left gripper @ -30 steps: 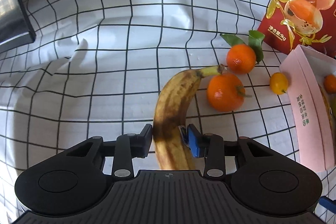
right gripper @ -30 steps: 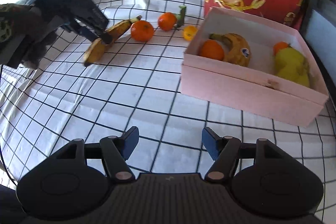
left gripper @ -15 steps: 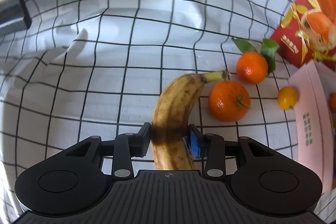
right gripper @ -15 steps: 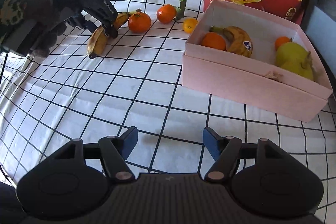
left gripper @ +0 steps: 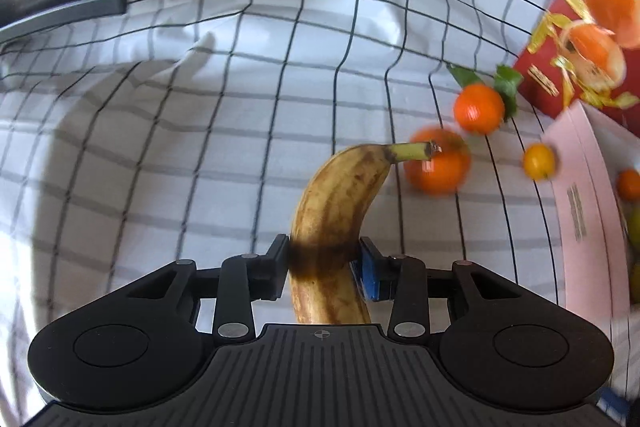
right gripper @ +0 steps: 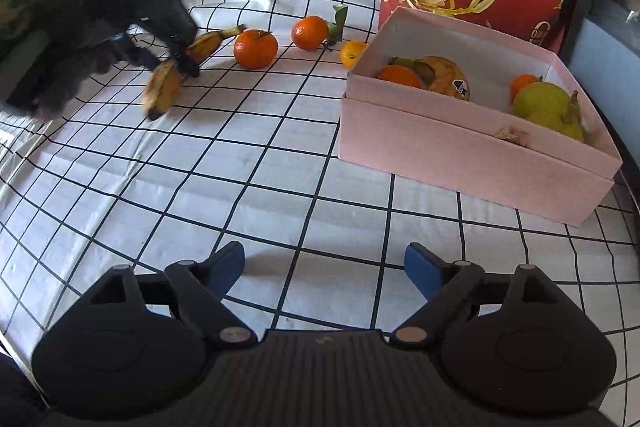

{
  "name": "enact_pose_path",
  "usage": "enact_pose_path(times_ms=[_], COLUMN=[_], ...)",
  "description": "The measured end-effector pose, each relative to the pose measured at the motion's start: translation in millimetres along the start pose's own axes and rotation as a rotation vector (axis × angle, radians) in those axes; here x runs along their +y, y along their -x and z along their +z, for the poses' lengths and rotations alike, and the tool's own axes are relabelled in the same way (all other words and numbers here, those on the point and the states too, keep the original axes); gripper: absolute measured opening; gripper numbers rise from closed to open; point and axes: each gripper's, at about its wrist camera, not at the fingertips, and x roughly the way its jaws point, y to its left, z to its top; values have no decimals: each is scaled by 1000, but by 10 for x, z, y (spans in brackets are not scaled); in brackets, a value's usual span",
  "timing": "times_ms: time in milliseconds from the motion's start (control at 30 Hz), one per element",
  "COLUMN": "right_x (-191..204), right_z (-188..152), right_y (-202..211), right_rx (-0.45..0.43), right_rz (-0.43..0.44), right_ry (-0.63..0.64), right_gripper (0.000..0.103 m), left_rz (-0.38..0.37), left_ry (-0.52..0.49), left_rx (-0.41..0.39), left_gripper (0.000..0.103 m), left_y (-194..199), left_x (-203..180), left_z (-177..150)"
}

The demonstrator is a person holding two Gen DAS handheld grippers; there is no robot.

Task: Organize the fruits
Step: 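Close the left gripper on the spotted banana's middle and lift it, then carry the banana with the left gripper while the right grasps a small tangerine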

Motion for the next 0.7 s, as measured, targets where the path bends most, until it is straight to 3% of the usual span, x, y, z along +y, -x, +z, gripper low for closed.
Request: enact_pose_path(times_ms=[133,300,433,567,700], right_x=[0,166,352,573,733], right_z=[82,283,482,577,624], right_y=[-32,-12,-82,-154,-173], right_rx=[21,-47,-57,-48,-46], right_rz=[28,35,89,128,137], right_ry=[12,91,158,244,302], right_gripper=[88,88,88,88,88], left_rz=[-5,7,-10,29,4], left_ry=[38,101,154,154,186], left_rx=[16,40,56,32,31], left_gripper=[41,41,42,42,42], left_y=[277,475,524,567,596], left_x=[148,265,318,342,427], left_z=[-346,-736,-882,-951,-989])
